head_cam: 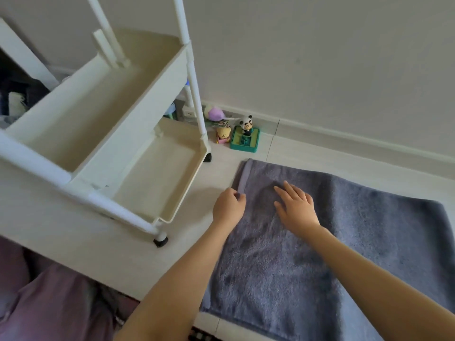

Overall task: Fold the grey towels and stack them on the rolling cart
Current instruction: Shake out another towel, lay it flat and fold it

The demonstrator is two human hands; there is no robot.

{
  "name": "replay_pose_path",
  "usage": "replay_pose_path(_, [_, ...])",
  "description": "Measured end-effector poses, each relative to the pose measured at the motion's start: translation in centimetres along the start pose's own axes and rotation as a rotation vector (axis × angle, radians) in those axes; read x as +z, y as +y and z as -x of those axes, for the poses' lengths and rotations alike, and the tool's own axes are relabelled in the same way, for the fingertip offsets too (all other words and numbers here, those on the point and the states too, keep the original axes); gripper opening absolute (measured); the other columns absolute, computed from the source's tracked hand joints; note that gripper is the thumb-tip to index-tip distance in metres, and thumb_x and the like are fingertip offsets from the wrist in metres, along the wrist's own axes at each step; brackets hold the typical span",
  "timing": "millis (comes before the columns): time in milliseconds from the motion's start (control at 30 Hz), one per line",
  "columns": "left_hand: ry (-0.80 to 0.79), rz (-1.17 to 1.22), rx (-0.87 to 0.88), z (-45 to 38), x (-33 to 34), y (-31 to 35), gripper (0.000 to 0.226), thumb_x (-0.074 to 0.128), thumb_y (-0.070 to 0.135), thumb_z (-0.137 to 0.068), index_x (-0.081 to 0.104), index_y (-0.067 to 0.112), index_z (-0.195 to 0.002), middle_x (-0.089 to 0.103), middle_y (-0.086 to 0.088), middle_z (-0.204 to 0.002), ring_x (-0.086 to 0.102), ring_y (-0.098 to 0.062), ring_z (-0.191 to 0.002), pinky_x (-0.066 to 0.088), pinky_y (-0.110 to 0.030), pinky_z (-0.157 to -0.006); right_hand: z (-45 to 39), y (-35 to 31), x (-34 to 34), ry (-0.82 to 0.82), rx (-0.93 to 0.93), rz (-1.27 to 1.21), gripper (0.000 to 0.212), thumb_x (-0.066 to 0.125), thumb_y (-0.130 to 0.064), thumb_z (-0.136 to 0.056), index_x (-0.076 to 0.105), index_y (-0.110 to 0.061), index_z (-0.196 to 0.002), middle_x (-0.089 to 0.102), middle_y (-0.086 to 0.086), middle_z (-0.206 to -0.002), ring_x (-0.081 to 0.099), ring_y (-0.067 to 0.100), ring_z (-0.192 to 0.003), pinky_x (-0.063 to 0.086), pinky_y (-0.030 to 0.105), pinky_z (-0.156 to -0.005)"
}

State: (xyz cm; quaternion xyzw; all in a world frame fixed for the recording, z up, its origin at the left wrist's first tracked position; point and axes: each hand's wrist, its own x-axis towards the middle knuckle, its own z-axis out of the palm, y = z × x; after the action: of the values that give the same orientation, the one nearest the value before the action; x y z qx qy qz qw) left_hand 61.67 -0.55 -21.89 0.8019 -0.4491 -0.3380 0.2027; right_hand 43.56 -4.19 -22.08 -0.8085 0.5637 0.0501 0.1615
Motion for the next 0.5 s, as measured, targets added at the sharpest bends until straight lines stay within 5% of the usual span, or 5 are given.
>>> replay_pose_path(233, [0.138, -0.006, 0.025, -5.9, 1.3, 3.7, 0.028, 0.05, 0.035, -0.096, 0.06, 0.009, -0.1, 0.064, -0.005, -0.095, 0.059, -0.021, -0.083, 0.043, -0.029, -0.062, -5.3, 3.3, -2.6, -0.01, 0.086, -0.042, 0.054, 0.031, -0.043, -0.099, 0.019, -0.025, -0.149, 0.01, 0.002, -0.158, 0.01, 0.023, -0.145, 0.006, 0.041, -0.116])
replay_pose_path(367, [0.238, -0.023, 0.047, -6.4, 2.0, 3.2, 0.015, 0.051, 0.019, -0.093, 0.049, 0.011, -0.082, 0.055, -0.006, -0.079, 0.052, -0.02, -0.069, 0.033, -0.025, -0.05, -7.8, 4.8, -3.0, 0.006, 0.181, 0.013, 0.055, 0.037, -0.049, -0.096, 0.033, -0.02, -0.143, 0.038, 0.008, -0.145, 0.03, 0.029, -0.134, 0.016, 0.042, -0.111])
replay_pose_path(500, [0.277, -0.072, 0.142, -6.1, 2.2, 2.0, 0.018, 0.05, 0.013, -0.093, 0.041, 0.009, -0.077, 0.047, -0.006, -0.074, 0.047, -0.02, -0.063, 0.028, -0.023, -0.047, -8.5, 5.9, -3.0, 0.145, 0.181, -0.01, 0.037, 0.047, -0.049, -0.092, 0.054, -0.018, -0.11, 0.059, 0.007, -0.115, 0.05, 0.027, -0.111, 0.027, 0.038, -0.098])
